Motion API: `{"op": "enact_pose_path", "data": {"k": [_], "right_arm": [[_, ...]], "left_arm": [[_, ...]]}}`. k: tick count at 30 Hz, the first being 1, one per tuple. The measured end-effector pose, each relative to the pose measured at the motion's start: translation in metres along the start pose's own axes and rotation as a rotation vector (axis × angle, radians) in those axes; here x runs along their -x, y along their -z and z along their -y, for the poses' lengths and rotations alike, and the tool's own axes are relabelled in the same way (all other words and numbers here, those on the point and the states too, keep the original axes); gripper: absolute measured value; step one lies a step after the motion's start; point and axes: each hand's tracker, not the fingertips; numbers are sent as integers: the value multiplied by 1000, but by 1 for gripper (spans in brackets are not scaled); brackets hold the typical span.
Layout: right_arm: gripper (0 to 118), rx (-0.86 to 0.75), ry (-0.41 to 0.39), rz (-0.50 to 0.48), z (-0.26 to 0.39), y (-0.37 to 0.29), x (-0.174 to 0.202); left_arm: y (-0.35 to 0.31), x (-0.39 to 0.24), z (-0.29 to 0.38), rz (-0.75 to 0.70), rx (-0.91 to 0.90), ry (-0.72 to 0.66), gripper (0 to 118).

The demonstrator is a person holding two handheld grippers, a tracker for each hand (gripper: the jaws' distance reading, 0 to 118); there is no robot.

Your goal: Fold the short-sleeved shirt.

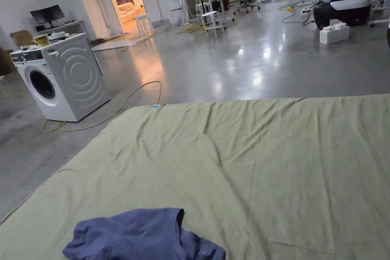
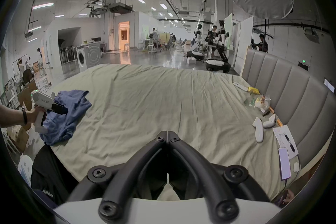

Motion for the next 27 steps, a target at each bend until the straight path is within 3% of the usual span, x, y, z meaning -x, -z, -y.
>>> {"op": "enact_pose_path", "data": {"k": [3,4,6,7,12,13,15,18,24,27], "right_arm": [[1,36,-2,10,8,6,0],[1,40,2,8,10,7,0],[1,57,32,-1,13,12,-2],[1,67,48,-11,15,14,-3],[1,39,69,-13,13,13,-3],[1,31,84,-18,29,-31,-16],[1,24,119,-36,31,-33,-21],[1,36,148,-40,33,-34,-29],[1,-15,271,-6,43,-59,-48],[1,-10,272,48,54,-75,-57]], "left_arm": [[-16,-6,2,15,-32,3,75],[-15,-3,0,30,-12,2,65],[-13,7,-8,47,-14,34,32],[-20,-19,0,46,-16,44,3],[-23,-23,-14,23,31,7,1],[-30,-21,-20,42,9,-48,1],[-54,-26,-44,116,-178,-134,1],[-84,-52,-84,202,-288,-237,1],[-113,-197,-124,490,-363,4,1],[-114,-301,-103,638,-306,128,1]]}}
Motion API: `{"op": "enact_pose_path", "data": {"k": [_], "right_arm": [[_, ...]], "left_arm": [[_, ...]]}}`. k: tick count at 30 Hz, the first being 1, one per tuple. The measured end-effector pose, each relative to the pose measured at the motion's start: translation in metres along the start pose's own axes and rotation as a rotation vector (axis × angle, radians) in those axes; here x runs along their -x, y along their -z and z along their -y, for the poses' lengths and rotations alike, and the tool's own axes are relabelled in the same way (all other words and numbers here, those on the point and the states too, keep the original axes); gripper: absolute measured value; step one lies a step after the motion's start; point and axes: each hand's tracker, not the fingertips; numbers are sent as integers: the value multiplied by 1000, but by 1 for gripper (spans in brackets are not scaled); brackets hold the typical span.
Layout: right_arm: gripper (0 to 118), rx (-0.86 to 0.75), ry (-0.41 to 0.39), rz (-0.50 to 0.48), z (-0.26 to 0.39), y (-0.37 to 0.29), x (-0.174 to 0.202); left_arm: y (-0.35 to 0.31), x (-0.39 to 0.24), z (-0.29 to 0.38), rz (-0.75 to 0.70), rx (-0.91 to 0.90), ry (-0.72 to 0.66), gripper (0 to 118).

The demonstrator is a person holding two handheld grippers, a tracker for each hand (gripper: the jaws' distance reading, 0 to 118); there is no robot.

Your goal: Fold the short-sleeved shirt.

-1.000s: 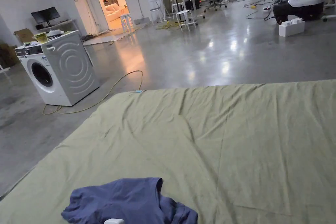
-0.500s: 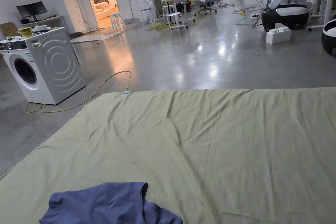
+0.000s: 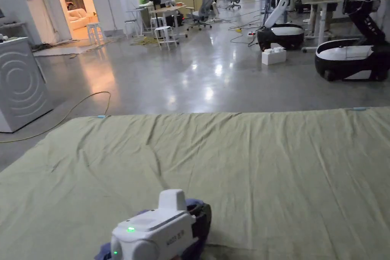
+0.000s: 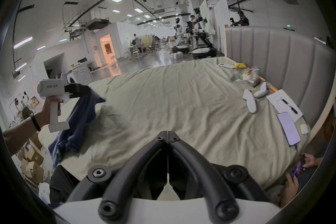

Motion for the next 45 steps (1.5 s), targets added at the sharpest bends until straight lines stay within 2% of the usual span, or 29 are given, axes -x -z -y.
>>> {"op": "enact_pose_path", "data": {"k": [4,9,12,14,15,17,18,19,21,24,26,28,29,31,34,35,36,37,38,39,40,42,45], "right_arm": [[1,7,-14,84,12,-22,-17],[1,25,23,140,23,-37,-31],[1,35,25,154,27,-39,-32],[1,43,31,151,29,-37,-31],[1,46,33,143,31,-34,-31],[1,46,31,127,30,-29,-26],[1,38,27,114,28,-26,-23],[1,30,22,95,25,-22,-20],[1,12,19,64,17,-15,-15],[1,-43,70,-24,-4,-5,-6],[1,-93,89,-78,-21,0,0],[1,-152,56,-102,-38,3,9],[1,-174,45,-108,-45,4,13],[1,-226,72,-136,-59,2,18],[1,-302,82,-176,-74,-6,24],[1,-313,70,-175,-78,-9,26],[1,-326,48,-165,-80,-13,27],[1,-340,19,-152,-81,-16,28],[1,-345,-6,-138,-81,-18,29],[1,-350,-27,-124,-81,-21,30],[1,-350,-43,-114,-80,-22,30],[1,-349,-54,-105,-78,-25,30],[1,-346,-63,-93,-76,-26,31]], "left_arm": [[51,-119,68,235,134,35,1],[63,-230,168,440,338,25,1],[45,-270,208,533,418,190,1],[35,-277,222,483,390,324,3],[33,-273,224,447,373,361,13],[28,-256,214,487,377,277,61],[20,-245,202,482,356,211,77],[11,-230,185,449,319,175,81],[-16,-199,147,394,215,114,80],[-74,-150,88,239,10,45,80],[-112,-124,55,141,-115,61,80],[-153,-108,29,20,-250,116,81],[-169,-102,21,-42,-289,140,80],[-200,-94,11,-170,-376,186,80],[-236,-94,9,-259,-428,252,76],[-244,-95,10,-275,-436,279,68],[-252,-98,11,-294,-440,299,54],[-259,-101,13,-315,-443,309,28],[-263,-103,14,-326,-442,314,12],[-267,-105,16,-329,-438,309,11],[-272,-106,19,-327,-439,302,0],[-278,-109,25,-275,-432,292,0],[-279,-113,29,-306,-404,277,0]]}}
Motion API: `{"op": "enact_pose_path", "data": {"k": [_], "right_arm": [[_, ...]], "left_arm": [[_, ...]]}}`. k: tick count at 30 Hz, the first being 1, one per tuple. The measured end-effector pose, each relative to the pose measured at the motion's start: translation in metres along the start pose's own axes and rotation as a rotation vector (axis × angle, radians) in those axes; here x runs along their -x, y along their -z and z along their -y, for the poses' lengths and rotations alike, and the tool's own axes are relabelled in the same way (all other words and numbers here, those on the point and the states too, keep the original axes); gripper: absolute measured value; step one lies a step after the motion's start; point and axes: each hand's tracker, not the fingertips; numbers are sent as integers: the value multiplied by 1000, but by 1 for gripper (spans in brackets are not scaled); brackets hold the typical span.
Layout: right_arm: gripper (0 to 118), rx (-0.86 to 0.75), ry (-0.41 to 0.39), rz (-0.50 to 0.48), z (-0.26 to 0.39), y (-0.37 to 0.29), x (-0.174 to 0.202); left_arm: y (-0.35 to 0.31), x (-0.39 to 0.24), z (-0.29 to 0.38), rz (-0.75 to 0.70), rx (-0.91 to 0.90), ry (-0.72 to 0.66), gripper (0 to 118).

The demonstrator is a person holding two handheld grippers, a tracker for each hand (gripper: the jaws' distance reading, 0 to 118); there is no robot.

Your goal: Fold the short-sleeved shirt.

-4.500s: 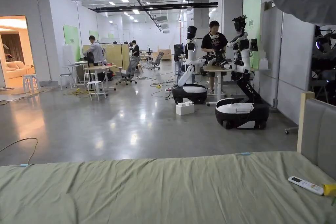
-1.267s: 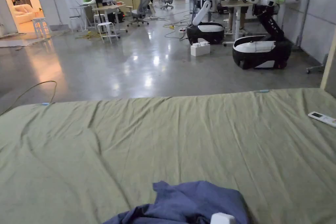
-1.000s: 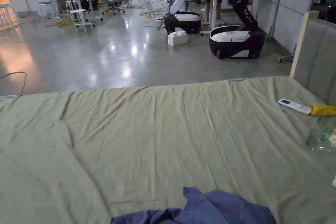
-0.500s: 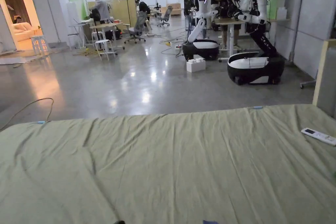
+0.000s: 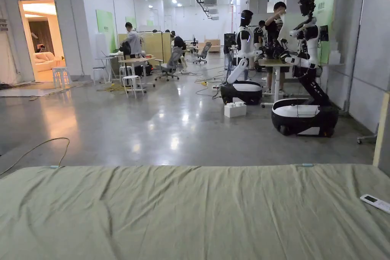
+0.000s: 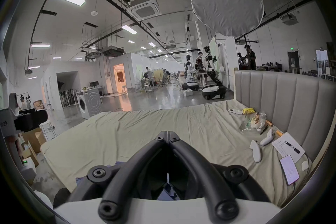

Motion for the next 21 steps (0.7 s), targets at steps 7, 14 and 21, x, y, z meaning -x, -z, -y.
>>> {"op": "enact_pose_path", "data": {"k": [7,14,21], "right_arm": [[1,-4,-17,4,1,-1,4],[1,9,-23,7,5,-2,5],[1,15,-22,6,5,-1,5]], "left_arm": [[1,2,-4,26,-13,2,0],[5,6,-5,-4,-3,-19,0],[5,14,-5,11,4,-58,0]]}}
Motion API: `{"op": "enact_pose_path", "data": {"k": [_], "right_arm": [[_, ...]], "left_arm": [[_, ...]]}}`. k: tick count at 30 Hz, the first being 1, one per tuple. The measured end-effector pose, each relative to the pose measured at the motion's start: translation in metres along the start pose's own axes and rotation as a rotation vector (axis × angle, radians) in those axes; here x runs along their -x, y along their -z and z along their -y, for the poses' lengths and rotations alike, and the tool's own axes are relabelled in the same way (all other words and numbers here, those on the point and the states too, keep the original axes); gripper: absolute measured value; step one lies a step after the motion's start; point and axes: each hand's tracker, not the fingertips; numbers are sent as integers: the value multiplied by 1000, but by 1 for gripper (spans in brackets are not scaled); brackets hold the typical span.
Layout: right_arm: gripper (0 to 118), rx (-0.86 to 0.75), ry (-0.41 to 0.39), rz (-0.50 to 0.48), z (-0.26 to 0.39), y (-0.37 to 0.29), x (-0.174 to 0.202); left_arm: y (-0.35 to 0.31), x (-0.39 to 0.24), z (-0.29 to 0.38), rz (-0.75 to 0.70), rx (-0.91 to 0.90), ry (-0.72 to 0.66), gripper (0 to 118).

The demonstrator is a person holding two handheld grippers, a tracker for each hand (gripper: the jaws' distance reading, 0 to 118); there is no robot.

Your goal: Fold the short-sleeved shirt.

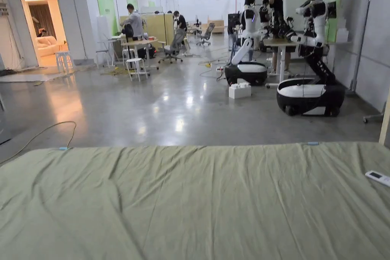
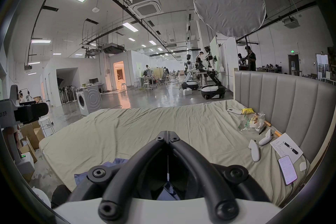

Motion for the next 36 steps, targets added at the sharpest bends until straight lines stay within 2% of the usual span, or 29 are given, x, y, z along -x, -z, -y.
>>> {"op": "enact_pose_path", "data": {"k": [8,9,12,13,15,18,21,24,26,29,32,33,34,36], "right_arm": [[1,65,-4,5,17,-9,-4],[1,75,-7,8,20,-10,-5],[1,107,2,29,27,-13,-11],[1,117,10,35,29,-13,-14],[1,132,18,45,32,-15,-18],[1,154,27,59,38,-17,-24],[1,196,66,69,44,-15,-30],[1,222,58,94,52,-15,-37],[1,235,50,119,54,-16,-41],[1,258,72,146,59,-18,-50],[1,285,87,173,63,-18,-57],[1,293,89,184,65,-19,-59],[1,299,92,194,67,-19,-61],[1,313,137,194,72,-15,-65]], "left_arm": [[20,5,21,39,82,-12,1],[29,7,28,39,114,-14,9],[62,9,49,88,218,-47,68],[77,9,58,112,269,-57,81],[112,8,76,156,338,-76,82],[176,11,107,223,446,-134,81],[245,14,140,216,607,-170,81],[297,10,170,119,767,-109,78],[317,9,189,126,829,-145,70],[339,10,217,79,922,-165,68],[339,4,230,75,945,-98,58],[337,0,224,72,936,-88,44],[333,-3,219,79,939,-75,6],[332,-12,215,92,946,-78,5]]}}
